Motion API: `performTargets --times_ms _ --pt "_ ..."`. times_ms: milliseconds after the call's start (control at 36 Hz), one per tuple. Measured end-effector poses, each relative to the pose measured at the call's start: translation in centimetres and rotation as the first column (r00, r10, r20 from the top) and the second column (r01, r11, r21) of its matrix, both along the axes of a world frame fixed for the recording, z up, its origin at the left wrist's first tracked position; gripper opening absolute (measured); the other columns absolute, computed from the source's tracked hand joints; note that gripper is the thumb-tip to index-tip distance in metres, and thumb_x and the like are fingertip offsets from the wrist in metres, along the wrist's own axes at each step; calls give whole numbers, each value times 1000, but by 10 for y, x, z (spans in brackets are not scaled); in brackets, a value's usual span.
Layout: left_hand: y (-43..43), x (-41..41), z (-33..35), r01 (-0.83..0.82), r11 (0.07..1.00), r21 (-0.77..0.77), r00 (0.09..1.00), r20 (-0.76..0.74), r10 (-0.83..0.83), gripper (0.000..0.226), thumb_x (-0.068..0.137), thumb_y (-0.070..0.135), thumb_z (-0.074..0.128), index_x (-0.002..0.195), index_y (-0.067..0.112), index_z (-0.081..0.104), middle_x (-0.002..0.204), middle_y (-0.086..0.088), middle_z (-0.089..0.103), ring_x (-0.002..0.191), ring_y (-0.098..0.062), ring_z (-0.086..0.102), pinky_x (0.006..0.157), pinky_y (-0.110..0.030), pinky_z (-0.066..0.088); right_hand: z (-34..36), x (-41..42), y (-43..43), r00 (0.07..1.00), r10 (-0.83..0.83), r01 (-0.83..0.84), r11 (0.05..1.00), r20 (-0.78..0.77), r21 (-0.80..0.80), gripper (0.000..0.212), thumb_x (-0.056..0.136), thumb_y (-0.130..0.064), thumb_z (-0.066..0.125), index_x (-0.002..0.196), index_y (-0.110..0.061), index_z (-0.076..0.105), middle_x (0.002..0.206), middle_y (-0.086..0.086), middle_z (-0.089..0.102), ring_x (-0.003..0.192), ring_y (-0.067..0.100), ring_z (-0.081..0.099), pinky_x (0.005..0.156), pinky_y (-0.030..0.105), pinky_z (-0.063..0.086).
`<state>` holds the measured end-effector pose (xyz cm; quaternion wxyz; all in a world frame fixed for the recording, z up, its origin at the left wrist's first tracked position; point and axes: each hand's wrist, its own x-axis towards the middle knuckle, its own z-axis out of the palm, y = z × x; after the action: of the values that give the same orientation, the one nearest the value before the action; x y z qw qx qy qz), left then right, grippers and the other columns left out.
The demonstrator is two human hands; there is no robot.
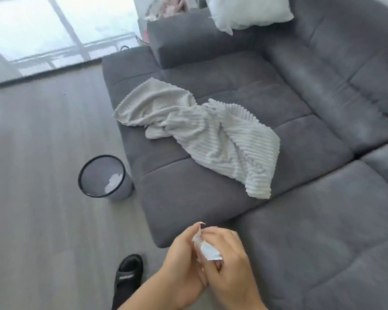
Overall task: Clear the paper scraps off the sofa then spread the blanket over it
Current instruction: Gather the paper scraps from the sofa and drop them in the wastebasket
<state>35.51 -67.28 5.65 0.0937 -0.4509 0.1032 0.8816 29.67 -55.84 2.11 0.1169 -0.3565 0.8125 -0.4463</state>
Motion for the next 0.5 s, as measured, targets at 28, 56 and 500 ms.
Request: performTargets --times_ms 28,56,500 --pt "-25 11 7 -37 999 -7 999 -14 37 34 98 39 55 109 8 62 96 -11 61 86 -28 65 75 -35 51 8 7 -28 1000 31 -31 1000 7 -6 33 75 -5 72 104 -18 77 114 -13 68 107 8 58 87 25 51" --pt "-48 19 13 -73 997 -11 997 -34 73 31 97 37 56 107 8 61 96 -12 61 86 -28 64 75 -36 51 15 13 -53 998 49 -49 999 25 -15 31 75 -4 71 102 -19 78 113 -15 68 106 7 59 87 22 50" --pt "-460 131 -225 -263 936 -234 906 275 323 17 96 4 59 109 7 70 94 -10 77 64 -18 70 48 -24 51 -212 85 -507 771 -181 10 962 611 273 31 101 -28 59 77 -8 57 60 -1 55 57 10 49 53 32 42"
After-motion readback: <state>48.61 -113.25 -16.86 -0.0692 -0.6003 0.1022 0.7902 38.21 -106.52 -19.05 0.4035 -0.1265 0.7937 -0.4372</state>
